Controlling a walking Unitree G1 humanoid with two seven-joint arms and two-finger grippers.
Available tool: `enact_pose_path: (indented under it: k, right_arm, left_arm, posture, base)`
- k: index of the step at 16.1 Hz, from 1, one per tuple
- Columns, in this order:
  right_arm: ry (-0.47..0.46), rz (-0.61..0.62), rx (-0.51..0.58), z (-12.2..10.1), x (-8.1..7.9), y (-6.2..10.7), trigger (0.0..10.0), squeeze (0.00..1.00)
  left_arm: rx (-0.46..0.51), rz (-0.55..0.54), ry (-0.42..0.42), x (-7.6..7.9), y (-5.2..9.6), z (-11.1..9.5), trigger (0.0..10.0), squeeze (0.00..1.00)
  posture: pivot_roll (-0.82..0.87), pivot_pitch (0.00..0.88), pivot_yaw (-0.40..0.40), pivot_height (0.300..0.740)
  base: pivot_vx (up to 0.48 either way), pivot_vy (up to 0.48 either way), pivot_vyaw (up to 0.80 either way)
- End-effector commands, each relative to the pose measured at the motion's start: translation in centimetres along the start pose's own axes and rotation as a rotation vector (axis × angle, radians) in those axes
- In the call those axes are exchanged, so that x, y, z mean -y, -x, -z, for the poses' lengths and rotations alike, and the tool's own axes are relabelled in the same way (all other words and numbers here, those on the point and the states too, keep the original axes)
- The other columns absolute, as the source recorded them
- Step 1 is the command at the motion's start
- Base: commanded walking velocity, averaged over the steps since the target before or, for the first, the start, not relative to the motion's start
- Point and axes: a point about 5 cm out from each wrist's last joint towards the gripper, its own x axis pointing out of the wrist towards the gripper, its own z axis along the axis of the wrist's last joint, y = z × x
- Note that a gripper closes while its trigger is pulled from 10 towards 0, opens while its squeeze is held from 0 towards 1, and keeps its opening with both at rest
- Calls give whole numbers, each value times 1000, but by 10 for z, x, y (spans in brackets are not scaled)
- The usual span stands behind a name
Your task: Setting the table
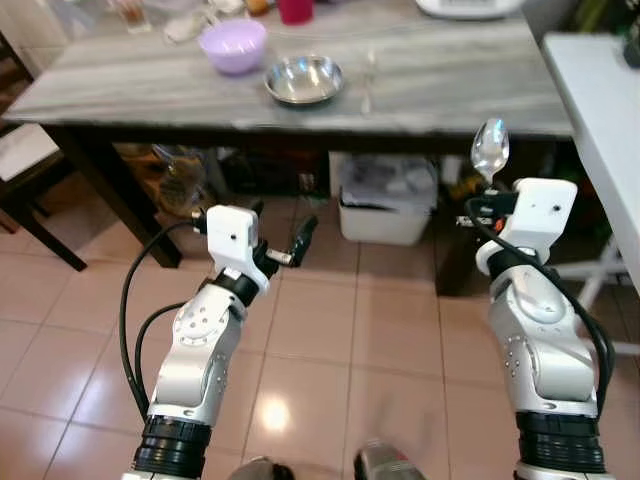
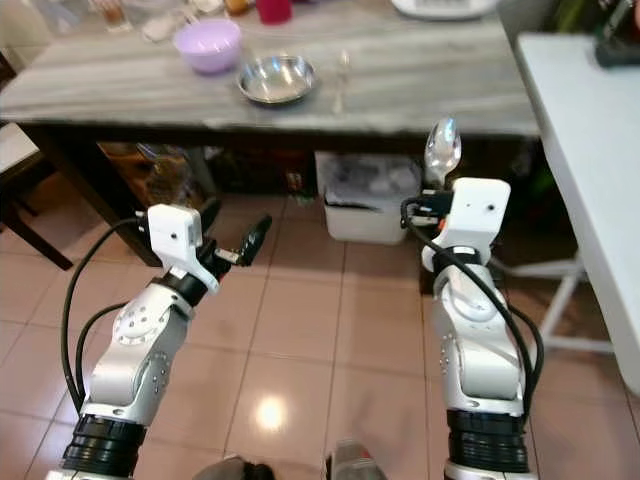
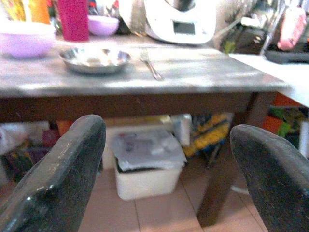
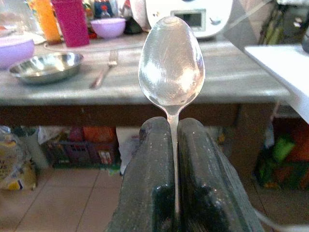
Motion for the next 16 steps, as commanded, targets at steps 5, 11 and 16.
enact_pose_path:
  k: [5, 11, 16]
  right_arm:
    - [-7, -15, 28, -6, -7, -1, 10000, 0]
    - [-9, -1, 34, -6, -6, -1, 10000, 0]
    - [-22, 13, 24, -5, -4, -1, 10000, 0]
  left_arm:
    - [-5, -11, -15, -5, 3, -1, 10000, 0]
    - [-6, 0, -17, -4, 3, -1, 10000, 0]
    - [-7, 10, -8, 0, 3, 0, 10000, 0]
  posture:
    - [-227, 188, 47, 740]
    - [-225, 184, 49, 740]
    - [-232, 188, 49, 740]
  base:
    - [469, 0, 0]
    - [471, 0, 0]
    - [472, 0, -93]
